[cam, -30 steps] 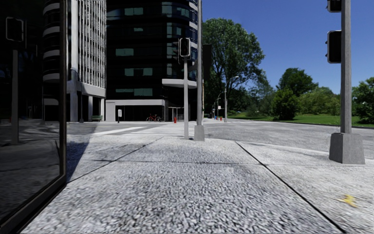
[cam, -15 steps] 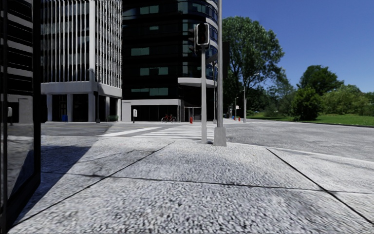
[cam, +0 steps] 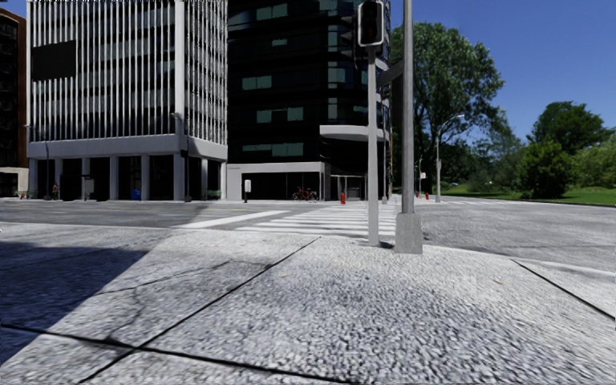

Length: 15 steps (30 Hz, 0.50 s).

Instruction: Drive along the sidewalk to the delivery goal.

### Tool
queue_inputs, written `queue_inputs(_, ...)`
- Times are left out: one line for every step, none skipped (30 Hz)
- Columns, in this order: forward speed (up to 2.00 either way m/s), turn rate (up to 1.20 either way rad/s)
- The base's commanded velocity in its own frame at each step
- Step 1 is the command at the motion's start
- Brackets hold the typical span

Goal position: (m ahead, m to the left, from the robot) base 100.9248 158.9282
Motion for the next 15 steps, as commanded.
queue_inputs(2.00,0.33)
queue_inputs(2.00,0.33)
queue_inputs(2.00,0.33)
queue_inputs(2.00,0.33)
queue_inputs(2.00,0.33)
queue_inputs(2.00,0.33)
queue_inputs(2.00,0.33)
queue_inputs(2.00,0.33)
queue_inputs(2.00,0.33)
queue_inputs(2.00,0.33)
queue_inputs(2.00,0.33)
queue_inputs(2.00,0.33)
queue_inputs(2.00,0.00)
queue_inputs(2.00,0.00)
queue_inputs(2.00,0.00)
